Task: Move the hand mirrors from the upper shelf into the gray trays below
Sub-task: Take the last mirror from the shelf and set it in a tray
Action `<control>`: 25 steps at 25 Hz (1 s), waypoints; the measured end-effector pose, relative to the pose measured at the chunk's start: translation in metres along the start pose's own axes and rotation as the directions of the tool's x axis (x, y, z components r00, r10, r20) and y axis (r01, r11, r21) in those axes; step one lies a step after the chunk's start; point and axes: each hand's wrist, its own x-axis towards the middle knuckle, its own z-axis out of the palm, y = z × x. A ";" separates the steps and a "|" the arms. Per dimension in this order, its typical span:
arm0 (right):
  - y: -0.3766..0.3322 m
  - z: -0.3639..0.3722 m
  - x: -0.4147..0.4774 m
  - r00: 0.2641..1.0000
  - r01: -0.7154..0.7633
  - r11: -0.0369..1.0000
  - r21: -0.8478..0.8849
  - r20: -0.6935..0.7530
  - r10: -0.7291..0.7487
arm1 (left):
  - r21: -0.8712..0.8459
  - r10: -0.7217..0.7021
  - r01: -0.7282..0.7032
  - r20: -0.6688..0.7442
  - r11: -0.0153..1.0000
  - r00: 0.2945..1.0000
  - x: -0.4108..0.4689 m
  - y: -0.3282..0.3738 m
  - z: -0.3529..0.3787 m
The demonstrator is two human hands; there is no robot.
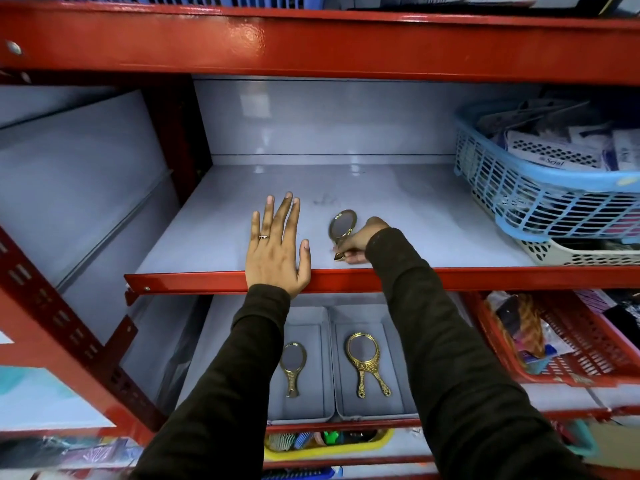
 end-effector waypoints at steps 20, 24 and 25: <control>0.177 0.054 -0.062 0.809 -0.224 0.965 -0.139 0.525 0.263 | 0.002 0.009 -0.009 -0.011 1.000 1.000 -0.002 -0.001 0.003; 0.212 0.128 -0.006 0.900 -0.304 0.951 -0.051 0.311 0.304 | -0.002 0.013 -0.014 -0.030 1.000 0.999 -0.001 -0.004 0.005; 0.217 0.140 0.005 0.899 -0.338 0.941 -0.031 0.285 0.332 | -0.002 0.015 -0.015 -0.035 1.000 0.999 -0.001 -0.004 0.006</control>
